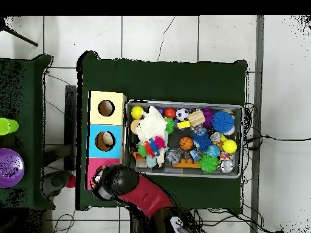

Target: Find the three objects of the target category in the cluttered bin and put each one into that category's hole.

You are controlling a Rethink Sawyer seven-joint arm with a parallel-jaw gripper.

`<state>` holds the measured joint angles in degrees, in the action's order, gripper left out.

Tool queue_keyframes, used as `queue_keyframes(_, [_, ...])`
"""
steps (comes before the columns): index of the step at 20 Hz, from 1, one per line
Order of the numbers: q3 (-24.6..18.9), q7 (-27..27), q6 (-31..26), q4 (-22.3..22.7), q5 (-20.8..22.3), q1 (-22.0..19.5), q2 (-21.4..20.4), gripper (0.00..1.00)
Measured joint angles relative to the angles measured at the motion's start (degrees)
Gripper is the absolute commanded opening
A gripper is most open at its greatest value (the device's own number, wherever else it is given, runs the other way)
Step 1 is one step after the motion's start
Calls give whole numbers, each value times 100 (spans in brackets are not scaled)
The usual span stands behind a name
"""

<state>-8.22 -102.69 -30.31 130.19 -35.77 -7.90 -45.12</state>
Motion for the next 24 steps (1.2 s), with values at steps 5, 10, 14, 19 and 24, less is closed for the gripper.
queue_keyframes(5, [-212, 0, 241, 3, -1, -201, 1, 0])
queue_keyframes(10, [-336, 0, 503, 3, -2, -337, 60, 0])
queue_keyframes(14, [-371, 0, 612, 3, -2, -391, 140, 0])
queue_keyframes(19, [-456, 0, 620, 0, -6, -393, 214, 100])
queue_keyframes(24, [-544, -1, 621, -53, -11, -382, 197, 100])
